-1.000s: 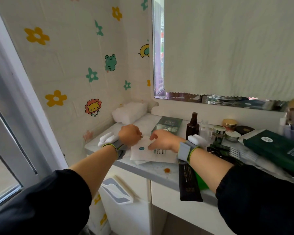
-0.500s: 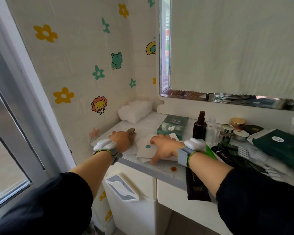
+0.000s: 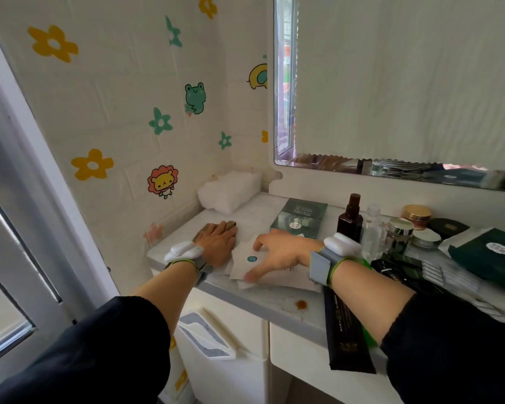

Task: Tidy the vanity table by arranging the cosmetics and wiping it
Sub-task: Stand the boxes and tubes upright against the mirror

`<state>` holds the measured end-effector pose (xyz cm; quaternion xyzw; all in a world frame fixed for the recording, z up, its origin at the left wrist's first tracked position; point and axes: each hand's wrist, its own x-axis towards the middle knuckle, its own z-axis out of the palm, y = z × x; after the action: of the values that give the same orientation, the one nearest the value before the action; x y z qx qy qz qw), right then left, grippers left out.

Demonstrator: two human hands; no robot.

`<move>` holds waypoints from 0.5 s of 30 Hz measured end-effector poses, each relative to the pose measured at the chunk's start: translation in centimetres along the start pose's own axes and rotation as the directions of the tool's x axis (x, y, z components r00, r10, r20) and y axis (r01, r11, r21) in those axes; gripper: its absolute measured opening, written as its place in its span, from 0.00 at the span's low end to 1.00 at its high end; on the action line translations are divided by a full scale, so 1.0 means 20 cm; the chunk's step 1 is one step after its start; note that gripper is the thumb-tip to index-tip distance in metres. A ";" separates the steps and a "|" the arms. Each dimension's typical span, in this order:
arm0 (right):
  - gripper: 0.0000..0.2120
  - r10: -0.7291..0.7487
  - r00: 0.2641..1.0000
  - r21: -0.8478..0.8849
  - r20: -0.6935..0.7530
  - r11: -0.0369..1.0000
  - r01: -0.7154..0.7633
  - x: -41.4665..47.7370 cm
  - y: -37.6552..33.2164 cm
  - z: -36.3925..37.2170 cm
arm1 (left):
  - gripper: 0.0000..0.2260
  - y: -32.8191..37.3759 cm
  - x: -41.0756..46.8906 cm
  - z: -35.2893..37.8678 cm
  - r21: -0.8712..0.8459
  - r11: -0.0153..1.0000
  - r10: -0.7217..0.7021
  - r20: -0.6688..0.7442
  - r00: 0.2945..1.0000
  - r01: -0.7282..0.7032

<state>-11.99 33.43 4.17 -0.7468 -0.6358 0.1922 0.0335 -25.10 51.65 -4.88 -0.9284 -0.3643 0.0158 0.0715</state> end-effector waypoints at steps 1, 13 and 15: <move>0.38 0.003 0.998 0.054 -0.059 0.999 0.000 0.02 0.01 -0.01 | 0.24 0.01 0.03 -0.01 0.041 0.998 0.039 0.010 0.999 -0.039; 0.29 0.181 0.957 -0.181 -0.228 0.958 -0.224 0.31 0.19 0.01 | 0.19 0.15 0.44 -0.12 0.377 0.777 0.554 -0.030 0.832 -0.504; 0.28 0.169 0.953 -0.200 -0.249 0.954 -0.222 0.32 0.20 0.03 | 0.21 0.19 0.51 -0.11 0.412 0.812 0.447 0.017 0.894 -0.413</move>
<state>-7.68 38.76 0.84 -0.8225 -0.5677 0.0337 0.0024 -14.86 55.68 -3.10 -0.9511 -0.1304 0.0690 0.2712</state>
